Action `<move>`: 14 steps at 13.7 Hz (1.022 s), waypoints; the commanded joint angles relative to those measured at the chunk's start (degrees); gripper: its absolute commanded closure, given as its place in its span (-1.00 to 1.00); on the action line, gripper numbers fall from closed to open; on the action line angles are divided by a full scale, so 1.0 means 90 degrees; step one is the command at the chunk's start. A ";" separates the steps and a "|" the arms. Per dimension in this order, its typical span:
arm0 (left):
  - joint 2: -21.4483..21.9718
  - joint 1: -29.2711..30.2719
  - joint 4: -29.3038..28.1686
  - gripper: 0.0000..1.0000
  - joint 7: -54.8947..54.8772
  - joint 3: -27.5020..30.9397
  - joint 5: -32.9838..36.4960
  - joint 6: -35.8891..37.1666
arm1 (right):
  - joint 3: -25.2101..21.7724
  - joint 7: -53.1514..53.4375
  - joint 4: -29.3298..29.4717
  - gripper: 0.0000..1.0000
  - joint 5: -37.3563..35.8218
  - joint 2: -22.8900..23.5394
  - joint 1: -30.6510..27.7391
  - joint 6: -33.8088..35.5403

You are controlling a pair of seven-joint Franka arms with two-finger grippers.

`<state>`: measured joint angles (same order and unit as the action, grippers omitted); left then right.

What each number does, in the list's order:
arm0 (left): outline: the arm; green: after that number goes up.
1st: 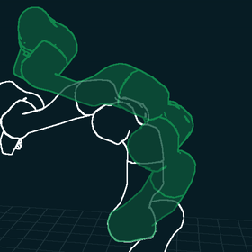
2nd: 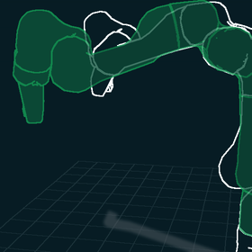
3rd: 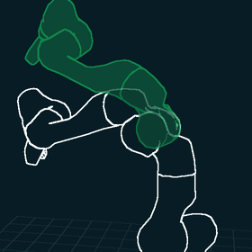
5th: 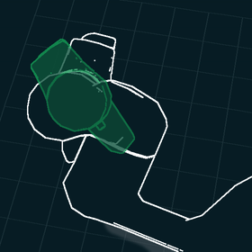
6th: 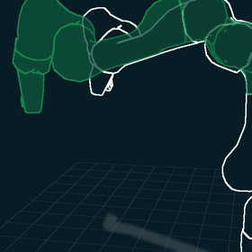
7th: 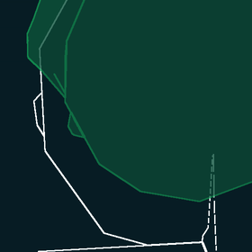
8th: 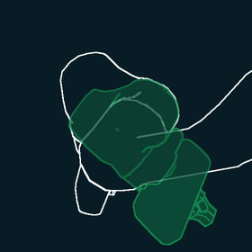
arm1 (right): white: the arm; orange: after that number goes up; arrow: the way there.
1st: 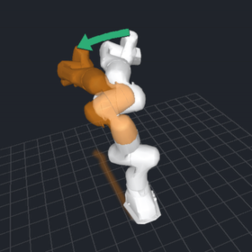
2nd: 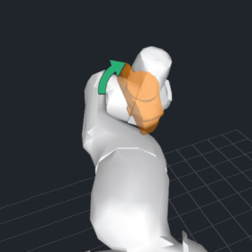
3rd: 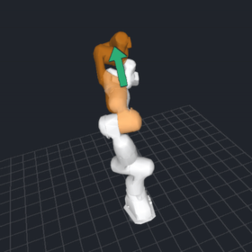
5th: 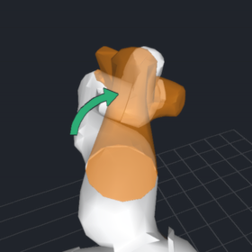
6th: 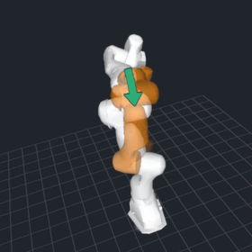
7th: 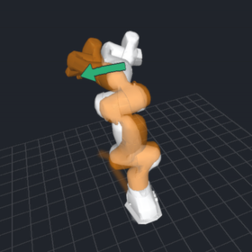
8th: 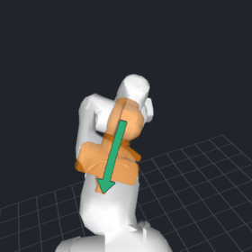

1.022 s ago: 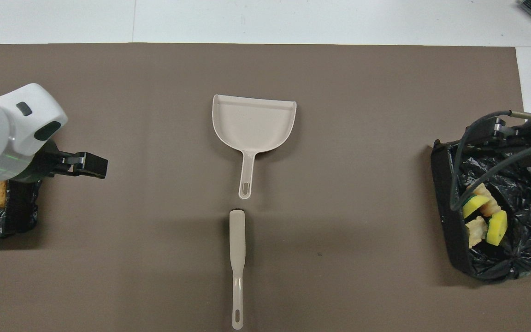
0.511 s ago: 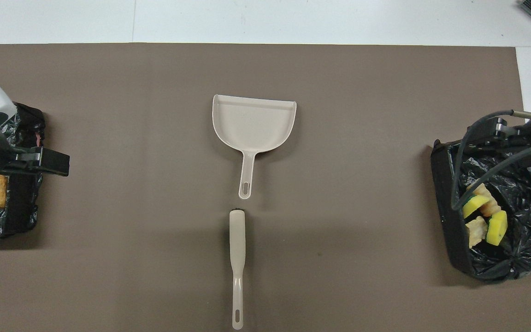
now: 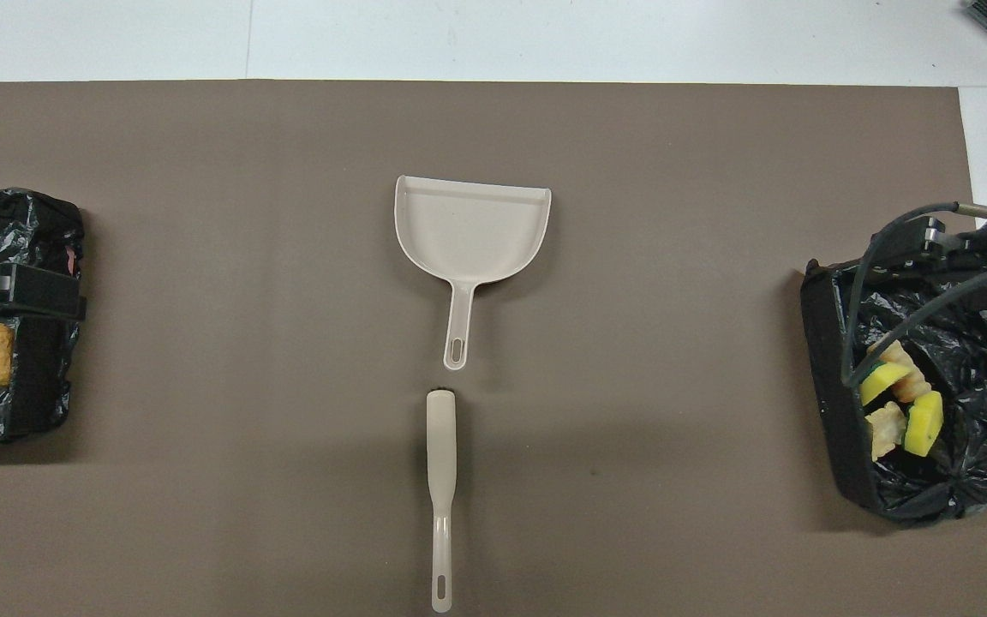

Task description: Sweep and dump trash in bin

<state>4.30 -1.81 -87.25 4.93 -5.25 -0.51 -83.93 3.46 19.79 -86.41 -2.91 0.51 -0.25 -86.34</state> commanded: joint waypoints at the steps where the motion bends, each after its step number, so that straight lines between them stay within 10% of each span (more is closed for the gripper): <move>1: 0.0000 0.0074 0.0154 -1.00 -0.0050 0.0037 -0.0159 0.0155 | 0.0036 -0.0040 0.0041 -1.00 0.0167 0.0002 -0.0080 -0.0143; 14: 0.0088 0.0075 0.0124 -1.00 -0.0060 0.0007 -0.0178 -0.0001 | 0.0036 -0.0040 0.0011 -1.00 0.0168 -0.0027 -0.0070 -0.0163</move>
<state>4.58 -1.81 -86.38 4.87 -4.97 -1.81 -84.36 3.49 19.79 -86.27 -2.63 0.48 -0.31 -86.88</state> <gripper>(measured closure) 0.000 0.000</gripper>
